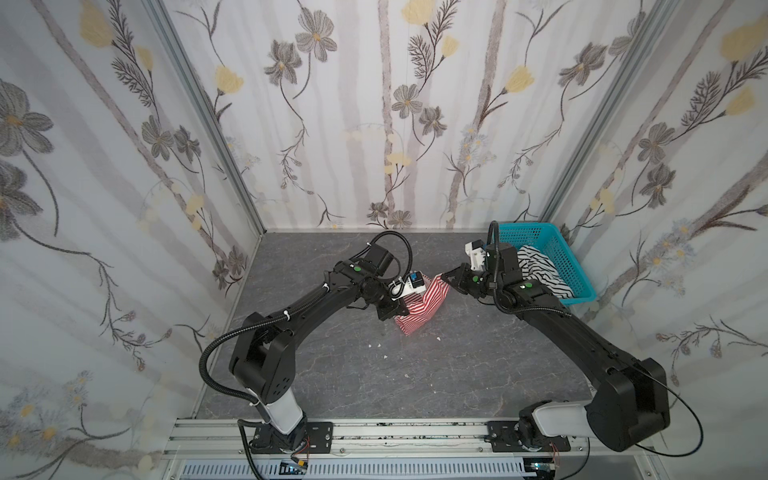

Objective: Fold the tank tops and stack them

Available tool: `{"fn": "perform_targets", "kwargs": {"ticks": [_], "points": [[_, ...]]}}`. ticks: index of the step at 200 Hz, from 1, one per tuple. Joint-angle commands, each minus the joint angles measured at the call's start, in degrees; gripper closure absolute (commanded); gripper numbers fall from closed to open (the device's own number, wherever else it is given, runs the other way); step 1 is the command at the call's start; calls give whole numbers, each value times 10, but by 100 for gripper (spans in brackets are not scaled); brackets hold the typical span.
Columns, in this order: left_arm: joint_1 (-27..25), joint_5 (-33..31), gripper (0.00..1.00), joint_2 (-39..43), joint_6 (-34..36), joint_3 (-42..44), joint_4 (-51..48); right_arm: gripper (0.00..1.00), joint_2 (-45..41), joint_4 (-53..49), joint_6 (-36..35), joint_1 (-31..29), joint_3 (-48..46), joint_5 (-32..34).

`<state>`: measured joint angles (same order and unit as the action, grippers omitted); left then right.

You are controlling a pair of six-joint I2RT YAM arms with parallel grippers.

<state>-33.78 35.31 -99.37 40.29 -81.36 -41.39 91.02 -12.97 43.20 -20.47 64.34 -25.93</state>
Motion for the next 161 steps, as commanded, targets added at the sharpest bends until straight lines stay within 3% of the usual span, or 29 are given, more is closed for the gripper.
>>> {"fn": "perform_targets", "kwargs": {"ticks": [1,72,128,149,161], "points": [[30,34,100,-45,43,-32,-28,100,78,7,-23,10,48,-30],[124,61,100,-252,63,-202,-52,100,323,13,-19,24,259,-75],[159,32,100,-396,34,-374,-63,100,442,32,11,33,367,-91],[163,21,80,-449,-3,-452,-61,95,454,42,19,42,372,-65],[165,13,75,-477,-35,-502,-60,94,453,41,23,45,370,-43]]}}
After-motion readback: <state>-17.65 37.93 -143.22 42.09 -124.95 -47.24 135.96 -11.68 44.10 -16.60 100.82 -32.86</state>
